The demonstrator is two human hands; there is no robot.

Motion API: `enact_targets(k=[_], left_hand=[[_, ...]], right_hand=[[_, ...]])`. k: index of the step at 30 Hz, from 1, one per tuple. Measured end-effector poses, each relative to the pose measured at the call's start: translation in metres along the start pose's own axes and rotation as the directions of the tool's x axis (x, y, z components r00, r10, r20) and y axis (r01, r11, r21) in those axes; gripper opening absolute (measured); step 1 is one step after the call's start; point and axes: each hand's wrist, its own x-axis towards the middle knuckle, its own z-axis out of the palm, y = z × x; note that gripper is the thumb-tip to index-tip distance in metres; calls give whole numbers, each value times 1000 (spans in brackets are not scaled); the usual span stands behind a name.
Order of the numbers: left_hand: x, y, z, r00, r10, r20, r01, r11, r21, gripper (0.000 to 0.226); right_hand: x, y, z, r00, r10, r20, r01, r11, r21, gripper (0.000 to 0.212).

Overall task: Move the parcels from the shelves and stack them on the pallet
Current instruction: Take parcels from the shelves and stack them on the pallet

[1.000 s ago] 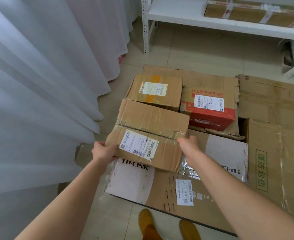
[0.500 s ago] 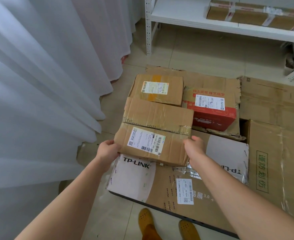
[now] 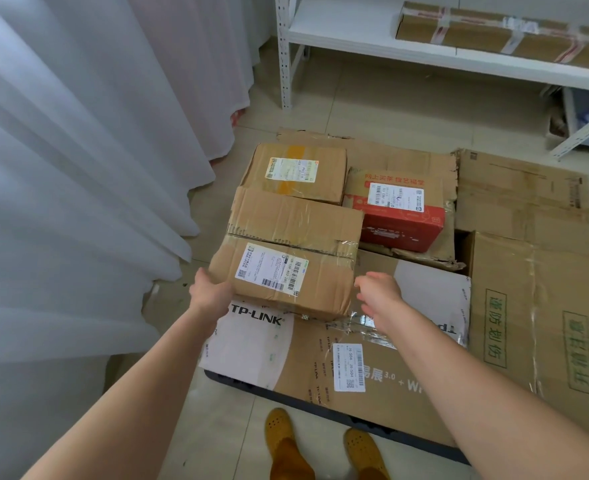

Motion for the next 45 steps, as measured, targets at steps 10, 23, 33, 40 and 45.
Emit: enact_targets(k=[10,23,33,40,45], left_hand=[[-101,5,-9,998,-59,24,61,994,-89,14],[-294,6,23,999,14,-50,-22,987,-158,15],[-421,-38,39,969,16,-245,-94,947,-307,21],[-498,-95,102,979,-30,-203,-51,921,-385,17],[-533,-96,143,980,-44,-196,-39,917,-397,20]], right_hand=[[-37,-21,-52,989,-54,138,65,995,-75,31],[-92,-40,-159,895,-154,419,211,973,-93,11],[-147,16,-236,825,-198,529,305,944,-123,12],[-190,84,-320,781,-137,609,322,924,-205,12],[-192,98,-394,781,-151,605,312,935,-170,13]])
